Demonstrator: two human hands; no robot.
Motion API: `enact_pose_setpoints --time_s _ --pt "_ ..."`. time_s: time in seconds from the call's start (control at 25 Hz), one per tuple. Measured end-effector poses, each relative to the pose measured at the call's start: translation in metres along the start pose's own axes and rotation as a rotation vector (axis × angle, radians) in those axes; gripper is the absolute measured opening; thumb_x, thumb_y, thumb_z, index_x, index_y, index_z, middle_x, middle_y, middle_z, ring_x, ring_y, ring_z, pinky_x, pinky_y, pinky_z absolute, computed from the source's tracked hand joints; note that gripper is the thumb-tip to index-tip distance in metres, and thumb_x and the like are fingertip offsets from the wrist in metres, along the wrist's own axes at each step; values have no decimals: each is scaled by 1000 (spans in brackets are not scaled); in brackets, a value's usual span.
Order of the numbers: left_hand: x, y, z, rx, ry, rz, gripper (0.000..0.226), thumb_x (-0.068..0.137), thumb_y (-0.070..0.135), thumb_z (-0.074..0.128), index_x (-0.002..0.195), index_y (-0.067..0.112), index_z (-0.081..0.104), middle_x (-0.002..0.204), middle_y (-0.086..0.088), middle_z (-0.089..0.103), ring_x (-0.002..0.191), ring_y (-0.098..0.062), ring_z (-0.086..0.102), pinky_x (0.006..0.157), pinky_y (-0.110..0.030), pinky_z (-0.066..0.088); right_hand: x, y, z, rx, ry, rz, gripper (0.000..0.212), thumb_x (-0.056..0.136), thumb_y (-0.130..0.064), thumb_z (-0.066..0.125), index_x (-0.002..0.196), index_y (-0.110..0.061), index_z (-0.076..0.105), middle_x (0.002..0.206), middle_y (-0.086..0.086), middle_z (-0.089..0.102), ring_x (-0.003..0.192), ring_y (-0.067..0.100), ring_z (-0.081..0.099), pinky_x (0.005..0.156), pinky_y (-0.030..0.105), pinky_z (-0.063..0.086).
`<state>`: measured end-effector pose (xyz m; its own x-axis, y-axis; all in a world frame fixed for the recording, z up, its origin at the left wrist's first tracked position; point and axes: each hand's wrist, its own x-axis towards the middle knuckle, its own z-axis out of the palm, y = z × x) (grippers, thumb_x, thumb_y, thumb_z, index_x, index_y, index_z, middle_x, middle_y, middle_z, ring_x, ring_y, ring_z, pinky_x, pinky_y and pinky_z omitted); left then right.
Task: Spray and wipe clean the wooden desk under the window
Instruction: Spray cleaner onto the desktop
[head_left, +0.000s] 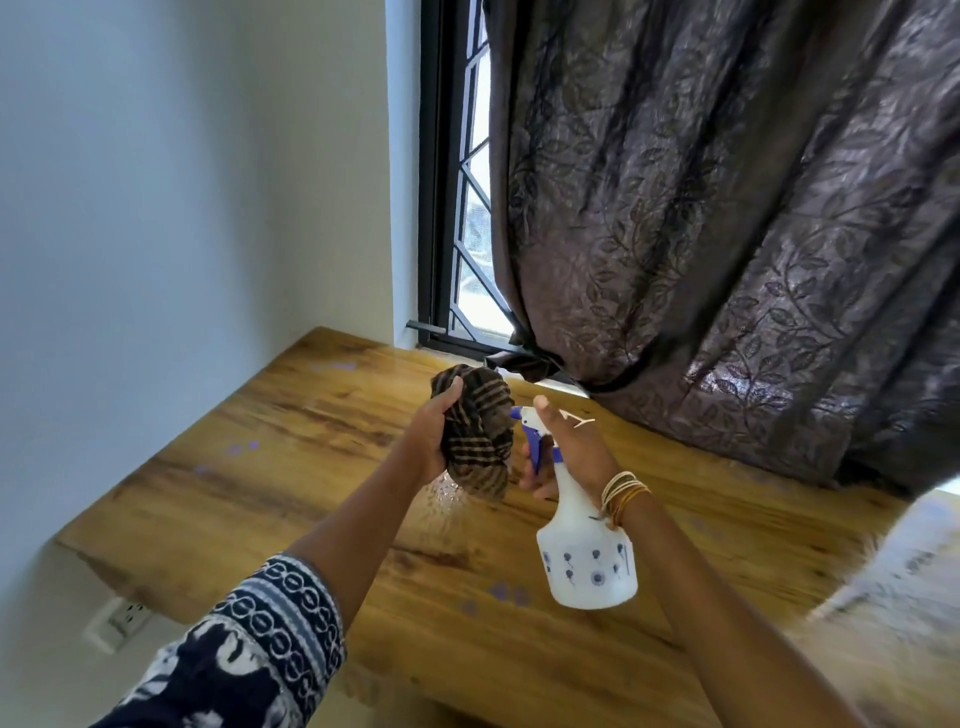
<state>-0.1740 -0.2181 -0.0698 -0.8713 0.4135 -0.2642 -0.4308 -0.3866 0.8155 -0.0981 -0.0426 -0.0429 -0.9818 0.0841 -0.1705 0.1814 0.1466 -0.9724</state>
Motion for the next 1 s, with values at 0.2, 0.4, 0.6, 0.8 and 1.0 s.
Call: enact_pose_setpoints --time_s 0.2,0.4,0.6,0.8,1.0 --pt "11 9 -6 30 2 -10 43 98 41 46 115 6 64 110 -17 70 99 -33 66 88 -42 52 8 9 7 -98 91 -53 45 96 -51 50 91 -12 72 78 3 69 65 11 65 58 18 49" --pt "18 16 -14 42 22 -26 44 96 42 50 124 9 58 116 -16 68 107 -34 63 93 -47 50 16 8 9 -59 106 60 45 87 -65 54 82 -25 73 85 7 75 79 26 72 67 44 61" --pt "14 23 -16 27 -1 -7 42 97 40 48 118 6 61 109 -16 71 103 -34 66 94 -47 50 38 29 7 -212 88 55 106 55 -96 54 84 6 59 82 32 64 68 36 64 80 66 52" --pt "19 27 -25 19 4 7 45 97 41 49 123 7 60 115 -17 69 106 -34 65 94 -47 50 31 15 9 -107 22 121 86 58 -91 58 101 -18 74 98 14 74 92 38 71 83 57 56" --pt "17 32 -22 26 19 26 36 98 38 48 111 9 63 94 -11 75 95 -31 67 81 -41 52 30 4 7 -43 19 66 81 68 -77 64 104 -5 68 89 16 71 80 37 71 65 49 59"
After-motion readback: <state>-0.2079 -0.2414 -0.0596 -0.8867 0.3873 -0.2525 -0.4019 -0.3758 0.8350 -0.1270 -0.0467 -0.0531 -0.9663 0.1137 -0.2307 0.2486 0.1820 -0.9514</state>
